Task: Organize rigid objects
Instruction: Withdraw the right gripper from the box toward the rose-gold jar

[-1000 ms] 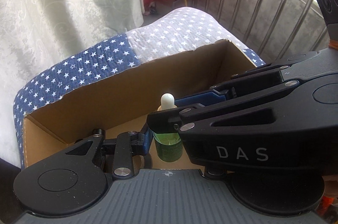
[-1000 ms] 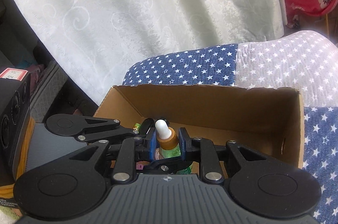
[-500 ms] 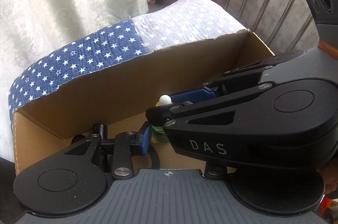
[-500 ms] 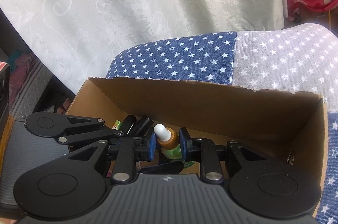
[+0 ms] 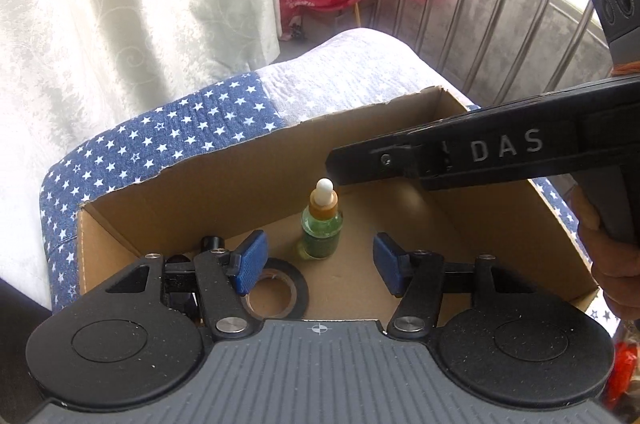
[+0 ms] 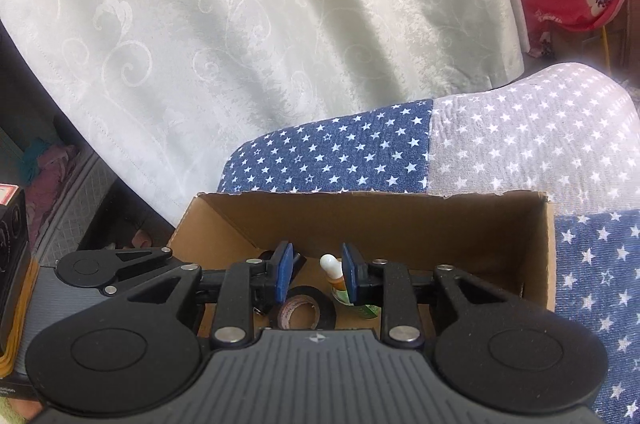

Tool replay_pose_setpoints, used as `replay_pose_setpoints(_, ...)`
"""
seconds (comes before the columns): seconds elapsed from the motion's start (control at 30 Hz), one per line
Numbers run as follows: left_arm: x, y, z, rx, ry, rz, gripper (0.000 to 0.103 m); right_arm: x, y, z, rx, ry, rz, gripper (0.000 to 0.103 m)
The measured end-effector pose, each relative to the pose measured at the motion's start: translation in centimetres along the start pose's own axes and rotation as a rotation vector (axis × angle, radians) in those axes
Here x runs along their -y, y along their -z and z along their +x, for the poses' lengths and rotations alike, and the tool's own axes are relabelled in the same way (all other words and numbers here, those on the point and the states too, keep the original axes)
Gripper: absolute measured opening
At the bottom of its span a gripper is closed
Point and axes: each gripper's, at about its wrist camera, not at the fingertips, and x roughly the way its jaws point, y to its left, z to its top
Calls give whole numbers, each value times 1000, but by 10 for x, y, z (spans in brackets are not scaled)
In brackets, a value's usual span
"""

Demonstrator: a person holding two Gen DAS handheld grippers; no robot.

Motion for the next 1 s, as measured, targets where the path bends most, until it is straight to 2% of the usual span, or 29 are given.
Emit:
replay_pose_setpoints(0.1,-8,8,-36,60,-5,-20,58,-9,13,-42,68,-55,4,29)
replay_pose_setpoints(0.23,-16,28,-90,168,-12,-27,62,-33,47,-99,160,-80,-73,29)
replay_pose_setpoints(0.37,-14,74,-129,259,-26,-28,63,-49,96,-135,213,-105,-110,31)
replay_pose_setpoints(0.4,-12,87,-132,269,-17,-32,63,-50,106,-138,217,-113,-109,33)
replay_pose_setpoints(0.43,-9,101,-134,272,1,-37,63,-50,122,-141,223,-123,-98,39)
replay_pose_setpoints(0.47,-7,114,-134,271,32,-48,63,-50,133,-140,223,-127,-89,46)
replay_pose_setpoints(0.6,4,159,-119,217,185,-80,63,-45,173,-123,190,-77,-45,48)
replay_pose_setpoints(0.63,10,169,-113,210,182,-66,63,-43,181,-114,178,-52,-31,48)
replay_pose_setpoints(0.7,23,183,-101,213,129,-35,63,-39,190,-101,162,-30,-15,48)
replay_pose_setpoints(0.8,56,202,-76,178,-15,84,61,-35,200,-83,144,7,2,48)
replay_pose_setpoints(0.83,64,206,-68,165,-43,109,59,-33,204,-77,141,10,4,48)
replay_pose_setpoints(1.0,83,223,-42,155,-31,143,54,-23,211,-58,109,9,27,48)
